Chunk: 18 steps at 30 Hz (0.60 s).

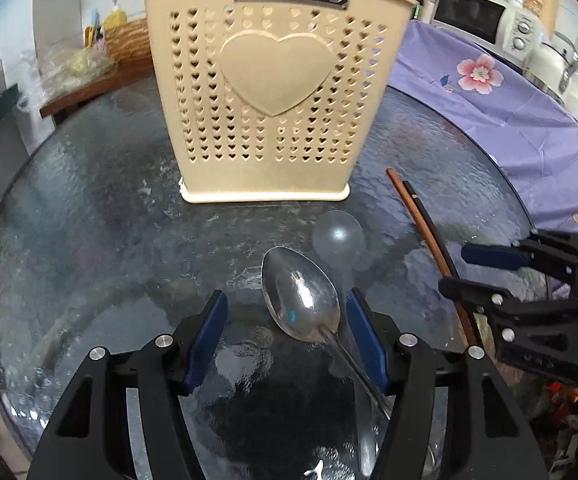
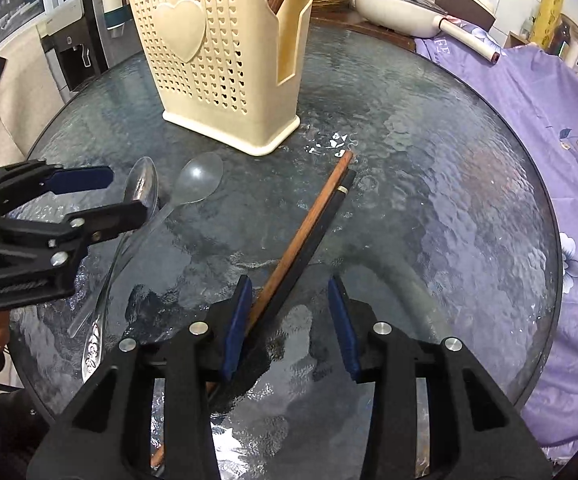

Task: Organize utensils
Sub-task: 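Position the left gripper around the spoon handle while the right gripper aligns with the black-tipped chopstick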

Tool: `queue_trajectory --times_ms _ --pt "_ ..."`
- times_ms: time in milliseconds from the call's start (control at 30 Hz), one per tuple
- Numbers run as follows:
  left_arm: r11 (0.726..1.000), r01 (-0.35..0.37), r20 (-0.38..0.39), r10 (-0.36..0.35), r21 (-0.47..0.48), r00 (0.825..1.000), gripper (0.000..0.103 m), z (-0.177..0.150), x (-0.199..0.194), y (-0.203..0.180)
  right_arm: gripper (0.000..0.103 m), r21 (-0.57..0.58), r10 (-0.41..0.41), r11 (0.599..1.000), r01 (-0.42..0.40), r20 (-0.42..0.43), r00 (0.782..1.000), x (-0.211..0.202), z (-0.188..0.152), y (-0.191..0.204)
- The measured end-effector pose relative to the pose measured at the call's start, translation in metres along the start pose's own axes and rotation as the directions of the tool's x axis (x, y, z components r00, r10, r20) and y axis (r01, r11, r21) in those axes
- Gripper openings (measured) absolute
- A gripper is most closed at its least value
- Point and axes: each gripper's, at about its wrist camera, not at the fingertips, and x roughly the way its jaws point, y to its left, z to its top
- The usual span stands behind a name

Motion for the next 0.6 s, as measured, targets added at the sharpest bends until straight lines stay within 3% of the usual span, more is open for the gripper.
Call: queue_trajectory --times_ms 300,500,600 --pt "0.999 -0.032 0.015 0.032 -0.017 0.999 0.058 0.008 0.009 -0.006 0.04 0.022 0.008 1.0 -0.008 0.003 1.0 0.0 -0.001 -0.003" --pt "0.996 -0.039 0.03 0.037 0.084 0.999 0.053 0.015 0.015 -0.025 0.04 0.024 0.014 1.0 -0.014 0.006 1.0 -0.001 -0.002 -0.003" --pt "0.994 -0.005 0.012 0.003 0.107 1.0 0.049 0.018 0.017 -0.026 0.04 0.024 0.016 1.0 -0.016 0.006 1.0 -0.001 -0.003 -0.003"
